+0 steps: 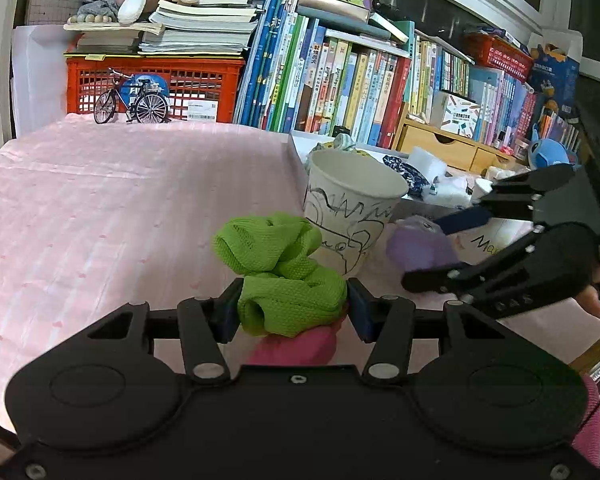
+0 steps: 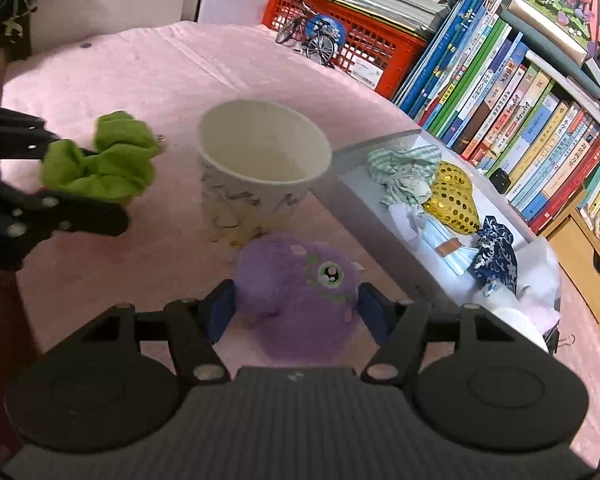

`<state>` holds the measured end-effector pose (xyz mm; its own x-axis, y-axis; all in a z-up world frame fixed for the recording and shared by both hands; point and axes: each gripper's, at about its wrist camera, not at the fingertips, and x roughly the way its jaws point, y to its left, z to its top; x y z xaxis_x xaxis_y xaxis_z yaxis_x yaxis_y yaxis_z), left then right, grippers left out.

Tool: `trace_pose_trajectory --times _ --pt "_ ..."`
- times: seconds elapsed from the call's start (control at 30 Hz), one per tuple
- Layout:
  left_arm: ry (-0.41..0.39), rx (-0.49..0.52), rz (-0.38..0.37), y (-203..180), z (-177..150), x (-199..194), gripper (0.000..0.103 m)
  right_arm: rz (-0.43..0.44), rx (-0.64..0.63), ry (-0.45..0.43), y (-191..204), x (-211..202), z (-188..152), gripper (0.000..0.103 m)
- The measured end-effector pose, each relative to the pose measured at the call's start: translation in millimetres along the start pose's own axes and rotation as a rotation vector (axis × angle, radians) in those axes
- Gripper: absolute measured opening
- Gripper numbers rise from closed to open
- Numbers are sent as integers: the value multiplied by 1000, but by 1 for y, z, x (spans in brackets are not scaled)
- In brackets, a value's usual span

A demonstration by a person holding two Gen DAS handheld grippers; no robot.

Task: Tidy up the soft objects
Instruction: 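Lift the scrunchie with the left gripper while the right grasps the purple plush, then carry the scrunchie into the tray with the left while the right drops the purple plush there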

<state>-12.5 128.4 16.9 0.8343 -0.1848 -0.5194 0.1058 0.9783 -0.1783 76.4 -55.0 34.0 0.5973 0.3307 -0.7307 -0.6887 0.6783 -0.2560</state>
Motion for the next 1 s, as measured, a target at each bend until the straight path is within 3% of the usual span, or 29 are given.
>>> trace_pose_trajectory --times 0.3,0.67,1.0 --pt "-55 41 19 -5 27 -14 49 -9 65 -89 -9 -37 -1 69" --pt "-161 139 16 -30 92 -27 48 -60 118 -232 -32 -78 11 69" --pt "-160 218 16 -72 140 -3 48 -117 177 -298 -57 -95 15 69"
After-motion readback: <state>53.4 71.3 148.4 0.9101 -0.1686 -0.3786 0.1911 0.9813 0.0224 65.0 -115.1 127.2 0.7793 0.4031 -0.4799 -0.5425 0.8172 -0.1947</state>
